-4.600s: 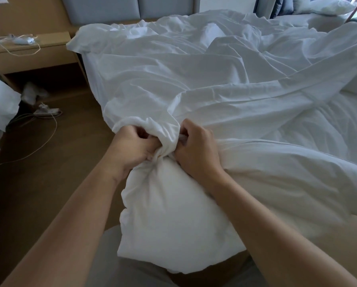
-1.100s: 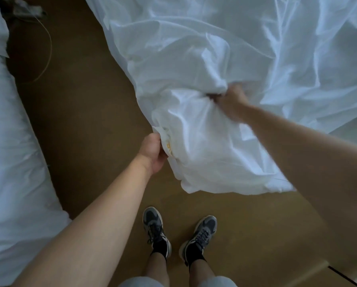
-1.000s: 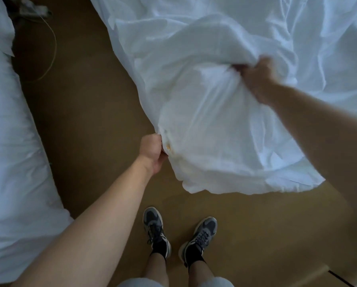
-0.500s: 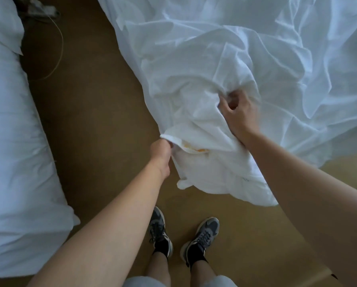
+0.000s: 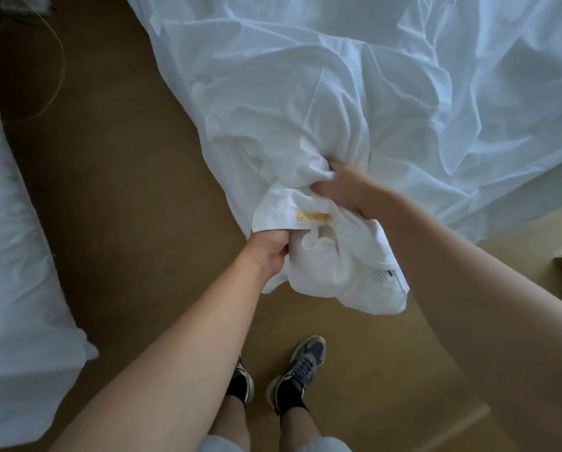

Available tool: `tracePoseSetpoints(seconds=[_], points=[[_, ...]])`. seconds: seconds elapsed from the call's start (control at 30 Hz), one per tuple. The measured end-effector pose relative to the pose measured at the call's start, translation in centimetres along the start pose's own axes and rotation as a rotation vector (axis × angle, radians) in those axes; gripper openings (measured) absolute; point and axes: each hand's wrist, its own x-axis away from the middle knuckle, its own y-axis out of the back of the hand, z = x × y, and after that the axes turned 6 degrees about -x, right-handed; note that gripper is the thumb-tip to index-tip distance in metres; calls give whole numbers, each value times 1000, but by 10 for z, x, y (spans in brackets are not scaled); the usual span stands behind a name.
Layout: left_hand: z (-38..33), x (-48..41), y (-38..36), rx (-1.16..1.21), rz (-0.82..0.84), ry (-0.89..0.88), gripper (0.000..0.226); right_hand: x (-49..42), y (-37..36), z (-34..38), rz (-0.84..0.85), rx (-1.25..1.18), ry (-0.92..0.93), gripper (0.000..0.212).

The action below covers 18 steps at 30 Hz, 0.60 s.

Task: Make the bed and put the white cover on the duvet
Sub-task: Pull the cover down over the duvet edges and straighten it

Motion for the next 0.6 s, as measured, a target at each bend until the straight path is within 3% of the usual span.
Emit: tracePoseSetpoints(seconds=[0.13,0.2,0.27,0.3,0.33,0.4,0.5,0.6], points=[[-4,4,-12,-23,1,17,17,28,24,-7,189,-384,30,62],[-3,2,-16,-40,-18,30,11,50,43,-11,271,-90,36,76],[-1,-2,-19,-49,-43,42,12,72,47,-29,224,423,2,98],[1,-3,-21,-57,-56,53,12,77,41,-44,183,565,13,87],[2,-4,-23,-65,-69,73,10,81,35,-58,125,558,34,63],[5,-9,-26,-118,-44,132,5,82,30,-80,29,348,49,24],[5,-9,-38,-165,82,157,6,78,44,-83,-96,-79,75,15],[1,-10,-57,-90,135,120,16,80,63,-70,-84,-501,64,9]])
